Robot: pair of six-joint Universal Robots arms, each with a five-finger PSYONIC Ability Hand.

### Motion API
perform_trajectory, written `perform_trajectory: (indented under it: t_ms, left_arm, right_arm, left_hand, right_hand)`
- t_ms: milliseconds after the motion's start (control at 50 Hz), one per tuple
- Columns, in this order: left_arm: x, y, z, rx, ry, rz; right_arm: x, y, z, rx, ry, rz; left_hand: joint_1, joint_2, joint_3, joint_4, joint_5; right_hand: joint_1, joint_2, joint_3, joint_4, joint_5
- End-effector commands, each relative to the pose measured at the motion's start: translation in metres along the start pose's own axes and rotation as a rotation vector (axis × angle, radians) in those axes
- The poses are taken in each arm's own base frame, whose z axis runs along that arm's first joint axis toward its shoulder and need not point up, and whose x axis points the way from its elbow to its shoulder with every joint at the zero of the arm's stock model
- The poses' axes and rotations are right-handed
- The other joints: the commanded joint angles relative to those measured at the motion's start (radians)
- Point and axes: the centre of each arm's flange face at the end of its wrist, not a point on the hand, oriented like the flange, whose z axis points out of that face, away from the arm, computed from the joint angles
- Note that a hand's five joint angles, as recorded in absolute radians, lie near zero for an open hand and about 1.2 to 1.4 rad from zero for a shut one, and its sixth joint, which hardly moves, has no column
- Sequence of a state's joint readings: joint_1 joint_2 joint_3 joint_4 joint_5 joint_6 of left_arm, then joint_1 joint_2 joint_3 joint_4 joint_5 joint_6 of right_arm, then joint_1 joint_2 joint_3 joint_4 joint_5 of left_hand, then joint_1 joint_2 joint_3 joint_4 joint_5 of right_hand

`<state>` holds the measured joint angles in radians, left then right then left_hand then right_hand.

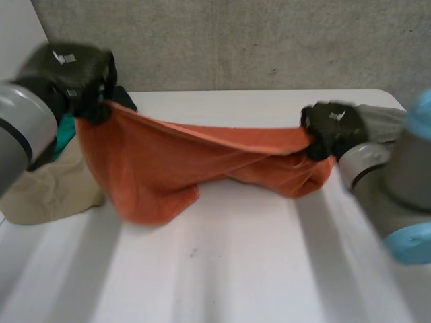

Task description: Fold the laundry.

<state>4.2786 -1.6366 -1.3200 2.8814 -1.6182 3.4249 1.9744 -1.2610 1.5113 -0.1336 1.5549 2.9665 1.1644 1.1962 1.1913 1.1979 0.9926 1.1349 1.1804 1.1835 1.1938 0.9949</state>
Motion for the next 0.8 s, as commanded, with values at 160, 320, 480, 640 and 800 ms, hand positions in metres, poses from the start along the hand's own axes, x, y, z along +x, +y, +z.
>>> perform_trajectory:
  t_ms: [160,320,480,640,800]
  left_arm:
    - [0.024,0.111,0.078,-0.213,0.163,0.161]
    - [-0.024,0.019,0.143,0.286,-0.124,0.135]
    - [-0.059,-0.076,0.13,0.713,-0.304,-0.034]
    - [-0.056,-0.038,0.126,0.53,-0.29,-0.019]
    - [-0.032,0.055,0.12,0.235,-0.193,-0.013]
  right_arm:
    - [0.023,0.0,0.036,-0.218,-0.215,-0.645]
    - [0.041,-0.054,0.111,0.175,0.068,-0.724]
    - [0.06,-0.151,0.111,0.721,0.194,-0.588]
    - [0.048,-0.135,0.085,0.56,-0.133,-0.463]
    - [0.045,-0.063,0.076,0.232,-0.294,-0.516]
  left_hand:
    - [0.232,0.2,0.205,0.198,0.229]
    - [0.232,0.2,0.205,0.198,0.229]
    - [0.232,0.2,0.205,0.198,0.229]
    - [0.232,0.2,0.205,0.198,0.229]
    - [0.232,0.2,0.205,0.198,0.229]
  right_hand:
    - [0.261,0.216,0.213,0.202,0.227]
    - [0.261,0.216,0.213,0.202,0.227]
    - [0.261,0.216,0.213,0.202,0.227]
    - [0.261,0.216,0.213,0.202,0.227]
    - [0.261,0.216,0.213,0.202,0.227]
